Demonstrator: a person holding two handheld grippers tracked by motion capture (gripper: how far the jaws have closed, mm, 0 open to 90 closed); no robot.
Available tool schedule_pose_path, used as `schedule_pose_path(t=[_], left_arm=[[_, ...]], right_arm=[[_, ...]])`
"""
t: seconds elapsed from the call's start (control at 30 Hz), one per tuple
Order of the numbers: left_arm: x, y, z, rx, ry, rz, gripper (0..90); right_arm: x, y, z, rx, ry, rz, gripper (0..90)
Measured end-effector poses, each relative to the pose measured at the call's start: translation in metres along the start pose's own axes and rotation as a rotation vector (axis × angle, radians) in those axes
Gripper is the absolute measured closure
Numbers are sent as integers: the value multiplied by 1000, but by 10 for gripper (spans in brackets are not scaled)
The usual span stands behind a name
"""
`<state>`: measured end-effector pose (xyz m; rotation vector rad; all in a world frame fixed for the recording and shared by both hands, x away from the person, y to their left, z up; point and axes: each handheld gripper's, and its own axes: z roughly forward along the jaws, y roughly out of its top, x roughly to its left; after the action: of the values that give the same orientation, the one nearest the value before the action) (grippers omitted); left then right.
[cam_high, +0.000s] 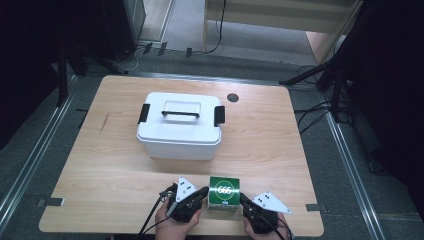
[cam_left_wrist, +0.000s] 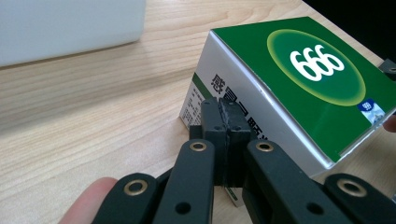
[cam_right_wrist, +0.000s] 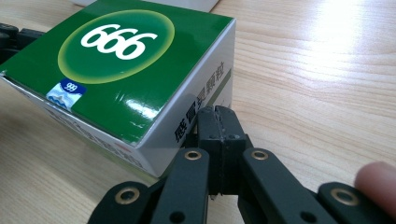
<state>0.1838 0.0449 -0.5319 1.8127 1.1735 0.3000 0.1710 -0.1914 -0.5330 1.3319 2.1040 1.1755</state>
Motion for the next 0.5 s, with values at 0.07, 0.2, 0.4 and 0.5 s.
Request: schedule_pose_path(t=[0.07, 0.2, 0.4, 0.5], left_arm=[[0, 0, 0, -1, 2, 1, 900], [-5, -1, 5, 7, -10, 8, 900], [-7, 0, 9, 7, -13, -4, 900], [-5, -1, 7, 3, 0, 3, 847]], right_arm=[[0, 0, 0, 1, -3, -1, 900], [-5, 0, -1, -3, -19, 4, 900], [-9, -1, -1, -12, -39, -2, 900], [-10, -2, -2, -30, -49, -1, 831]])
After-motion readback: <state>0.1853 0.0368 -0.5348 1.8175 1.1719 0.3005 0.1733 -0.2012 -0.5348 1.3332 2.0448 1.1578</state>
